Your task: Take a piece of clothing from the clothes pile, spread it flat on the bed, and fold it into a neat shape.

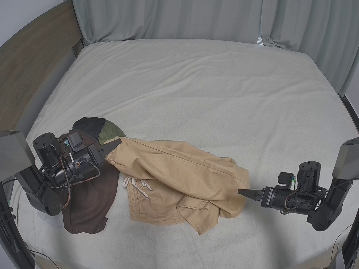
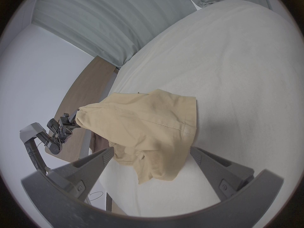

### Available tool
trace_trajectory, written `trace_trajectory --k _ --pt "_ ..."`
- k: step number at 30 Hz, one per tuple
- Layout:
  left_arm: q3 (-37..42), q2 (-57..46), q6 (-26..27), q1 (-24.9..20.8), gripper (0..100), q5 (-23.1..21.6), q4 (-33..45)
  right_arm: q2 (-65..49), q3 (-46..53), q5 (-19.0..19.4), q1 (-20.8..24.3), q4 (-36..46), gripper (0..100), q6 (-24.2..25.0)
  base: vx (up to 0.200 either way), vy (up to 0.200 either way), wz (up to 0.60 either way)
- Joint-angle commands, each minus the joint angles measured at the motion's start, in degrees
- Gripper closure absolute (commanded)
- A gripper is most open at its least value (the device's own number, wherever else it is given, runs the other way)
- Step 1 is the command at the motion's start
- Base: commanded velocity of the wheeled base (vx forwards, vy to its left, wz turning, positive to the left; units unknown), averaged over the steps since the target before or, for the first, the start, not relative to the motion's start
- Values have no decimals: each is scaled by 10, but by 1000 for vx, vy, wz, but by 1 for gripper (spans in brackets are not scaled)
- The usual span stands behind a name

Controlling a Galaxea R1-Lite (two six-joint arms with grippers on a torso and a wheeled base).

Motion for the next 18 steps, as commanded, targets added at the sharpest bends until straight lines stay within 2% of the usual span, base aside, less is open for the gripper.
trace_trajectory --k 1,5,18 --pt "0 0 0 0 100 0 -2 72 -2 -2 -2 -46 0 13 0 0 0" --pt "1 -1 0 0 100 0 -2 97 -6 -11 -1 -98 0 45 0 0 0" --pt "1 -3 0 -1 100 0 -2 157 -53 -12 -7 -111 0 51 0 0 0"
